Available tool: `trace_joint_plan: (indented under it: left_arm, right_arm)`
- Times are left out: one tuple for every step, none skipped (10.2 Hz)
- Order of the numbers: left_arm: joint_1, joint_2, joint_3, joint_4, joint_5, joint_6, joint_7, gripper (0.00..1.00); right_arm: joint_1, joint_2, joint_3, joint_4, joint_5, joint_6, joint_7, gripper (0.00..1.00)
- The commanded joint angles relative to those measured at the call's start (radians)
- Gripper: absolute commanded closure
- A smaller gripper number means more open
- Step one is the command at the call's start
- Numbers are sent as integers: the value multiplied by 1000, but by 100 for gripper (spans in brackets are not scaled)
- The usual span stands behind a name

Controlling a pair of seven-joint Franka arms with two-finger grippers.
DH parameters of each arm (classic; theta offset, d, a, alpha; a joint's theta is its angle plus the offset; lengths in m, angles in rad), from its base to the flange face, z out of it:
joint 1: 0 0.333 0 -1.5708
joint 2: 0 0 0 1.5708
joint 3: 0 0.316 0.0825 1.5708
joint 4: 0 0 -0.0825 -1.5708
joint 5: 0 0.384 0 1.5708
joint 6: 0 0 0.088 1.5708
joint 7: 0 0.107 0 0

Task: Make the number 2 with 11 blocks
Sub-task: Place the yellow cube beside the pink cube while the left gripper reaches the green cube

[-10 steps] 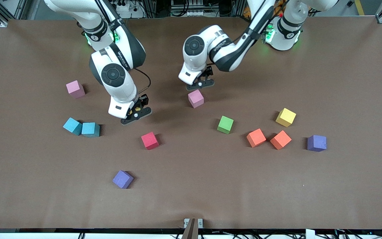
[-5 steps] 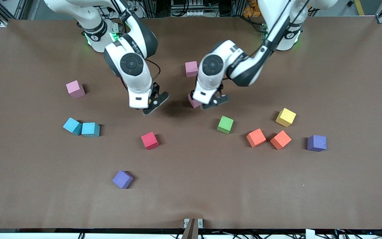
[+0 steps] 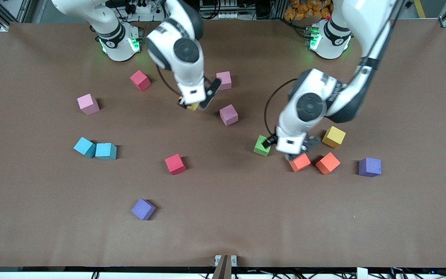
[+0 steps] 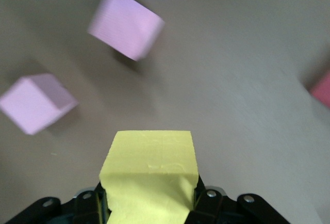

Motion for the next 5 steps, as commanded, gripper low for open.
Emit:
trace_joint_plan:
  left_arm:
    - [59,13,-9,94,47,-85,22,0]
    - [75,13,-9,97,61,-85,28,0]
    - [96,11,-9,99,67,-87,31,0]
    - [113,11,-9,103,66,-88,35,0]
    - [119,11,-9,126,67,-90,35,0]
  right_arm:
    - [135,93,14,139,-3,-14,-15,100]
    - [180,142,14,184,-9,-3,-18,100]
    - [235,191,14,213,-23,41,-32,100]
    - [272,229,14,214,-37,98,-33,100]
    - [300,265,9,215,-61,152,-67,100]
